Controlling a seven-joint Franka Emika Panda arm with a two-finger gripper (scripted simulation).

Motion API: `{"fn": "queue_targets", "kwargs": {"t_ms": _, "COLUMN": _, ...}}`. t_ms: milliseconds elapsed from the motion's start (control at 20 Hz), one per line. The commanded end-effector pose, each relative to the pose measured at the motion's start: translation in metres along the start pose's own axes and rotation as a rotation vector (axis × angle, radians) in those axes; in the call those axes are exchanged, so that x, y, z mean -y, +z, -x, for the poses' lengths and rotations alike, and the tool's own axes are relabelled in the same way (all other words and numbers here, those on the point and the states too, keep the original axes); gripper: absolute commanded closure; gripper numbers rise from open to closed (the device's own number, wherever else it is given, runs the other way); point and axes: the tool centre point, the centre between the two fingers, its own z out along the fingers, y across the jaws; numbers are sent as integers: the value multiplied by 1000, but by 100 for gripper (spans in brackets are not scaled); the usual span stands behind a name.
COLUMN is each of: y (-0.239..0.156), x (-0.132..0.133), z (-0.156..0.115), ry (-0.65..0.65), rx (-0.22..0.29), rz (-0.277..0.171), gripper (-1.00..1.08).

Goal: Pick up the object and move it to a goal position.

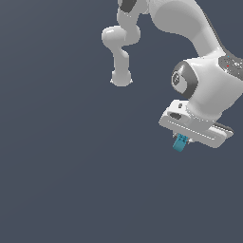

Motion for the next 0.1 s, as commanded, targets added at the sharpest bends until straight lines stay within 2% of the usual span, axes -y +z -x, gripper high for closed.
{"fn": "queue_targets", "kwargs": {"t_ms": 0, "y": -2, "x": 2, "z": 0, "ry": 0, "rx": -1, "rz": -1, "gripper": 108}}
{"fn": "queue_targets", "kwargs": {"t_ms": 50, "y": -2, "x": 2, "z": 0, "ry": 0, "rx": -1, "rz": -1, "gripper": 108}}
